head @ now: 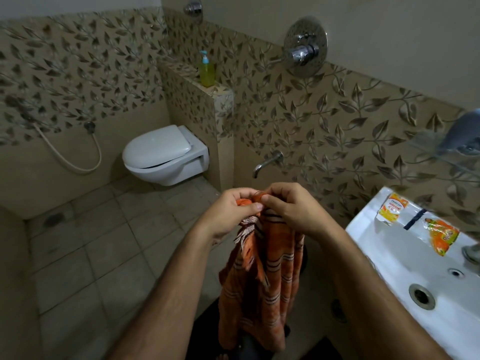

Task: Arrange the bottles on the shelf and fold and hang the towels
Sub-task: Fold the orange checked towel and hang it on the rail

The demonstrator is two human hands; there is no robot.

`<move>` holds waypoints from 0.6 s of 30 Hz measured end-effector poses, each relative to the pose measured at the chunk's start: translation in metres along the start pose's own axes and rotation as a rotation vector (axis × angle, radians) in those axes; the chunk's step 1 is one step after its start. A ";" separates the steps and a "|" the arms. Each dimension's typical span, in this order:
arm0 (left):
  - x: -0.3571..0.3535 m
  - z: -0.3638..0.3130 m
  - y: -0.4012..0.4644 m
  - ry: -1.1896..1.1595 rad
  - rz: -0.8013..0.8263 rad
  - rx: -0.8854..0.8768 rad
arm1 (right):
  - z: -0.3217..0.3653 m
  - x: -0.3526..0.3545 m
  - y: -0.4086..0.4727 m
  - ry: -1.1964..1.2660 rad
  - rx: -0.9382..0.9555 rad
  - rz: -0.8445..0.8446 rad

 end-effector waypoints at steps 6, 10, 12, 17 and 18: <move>0.007 -0.001 -0.001 0.105 -0.066 0.040 | -0.016 0.014 -0.004 -0.233 -0.051 -0.137; -0.003 -0.017 -0.005 0.123 0.018 0.003 | -0.030 0.022 -0.008 -0.315 -0.116 -0.214; -0.006 -0.025 -0.008 0.122 0.054 -0.009 | -0.038 0.026 -0.009 -0.367 -0.157 -0.287; 0.010 -0.039 -0.012 0.101 0.004 -0.011 | -0.062 0.030 -0.012 -0.099 -0.273 -0.295; 0.018 -0.039 -0.010 0.118 -0.045 -0.005 | -0.062 0.027 -0.013 0.028 -0.273 -0.243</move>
Point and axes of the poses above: each hand's wrist, its own y-axis towards the middle knuckle, its own x-axis out of the back of the hand, z = x × y, the point moved 6 cm from there along y, towards the middle knuckle, and after that the axes turned 1 degree about x, right-handed, at the moved point
